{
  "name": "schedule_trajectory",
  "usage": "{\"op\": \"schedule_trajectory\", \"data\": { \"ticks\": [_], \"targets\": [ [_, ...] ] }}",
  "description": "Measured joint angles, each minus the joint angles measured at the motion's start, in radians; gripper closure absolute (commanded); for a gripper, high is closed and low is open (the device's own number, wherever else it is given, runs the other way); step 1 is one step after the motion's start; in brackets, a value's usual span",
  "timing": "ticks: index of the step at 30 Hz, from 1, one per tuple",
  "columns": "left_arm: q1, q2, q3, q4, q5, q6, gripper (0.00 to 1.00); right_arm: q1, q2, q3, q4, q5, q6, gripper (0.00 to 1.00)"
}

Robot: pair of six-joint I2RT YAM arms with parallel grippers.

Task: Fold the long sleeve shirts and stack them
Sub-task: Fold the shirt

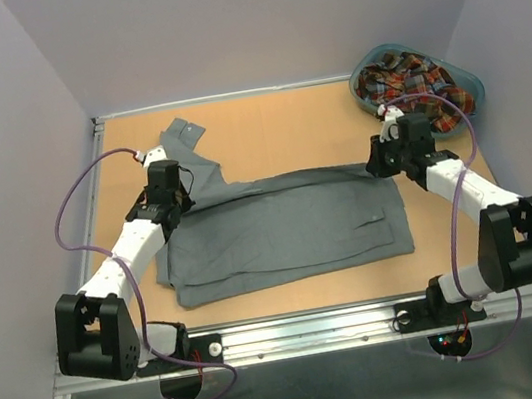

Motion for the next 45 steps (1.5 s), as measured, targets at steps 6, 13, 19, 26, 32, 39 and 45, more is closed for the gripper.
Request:
{"op": "schedule_trajectory", "data": {
  "ticks": [6, 13, 19, 26, 32, 39, 45],
  "targets": [
    [-0.003, -0.008, -0.023, -0.066, -0.004, -0.057, 0.83, 0.000, -0.097, -0.108, 0.019, -0.023, 0.117, 0.76],
    [-0.003, -0.021, -0.091, -0.104, -0.003, -0.127, 0.77, 0.000, -0.187, -0.249, 0.013, 0.003, 0.251, 0.67],
    [-0.003, -0.021, -0.119, -0.154, -0.031, -0.173, 0.69, 0.000, -0.227, -0.285, 0.012, 0.108, 0.319, 0.54],
    [-0.003, -0.100, -0.118, -0.161, -0.090, -0.185, 0.51, 0.000, -0.298, -0.284, 0.014, 0.168, 0.309, 0.51],
    [-0.003, -0.185, -0.118, -0.109, -0.087, -0.155, 0.21, 0.000, -0.250, -0.214, 0.014, 0.046, 0.281, 0.50],
    [-0.003, -0.195, -0.113, -0.061, -0.087, -0.145, 0.03, 0.032, -0.086, -0.160, 0.103, -0.092, 0.335, 0.45],
    [0.025, -0.033, 0.002, -0.049, -0.085, -0.143, 0.03, 0.040, -0.016, -0.160, 0.138, -0.135, 0.370, 0.16]
  ]
}}
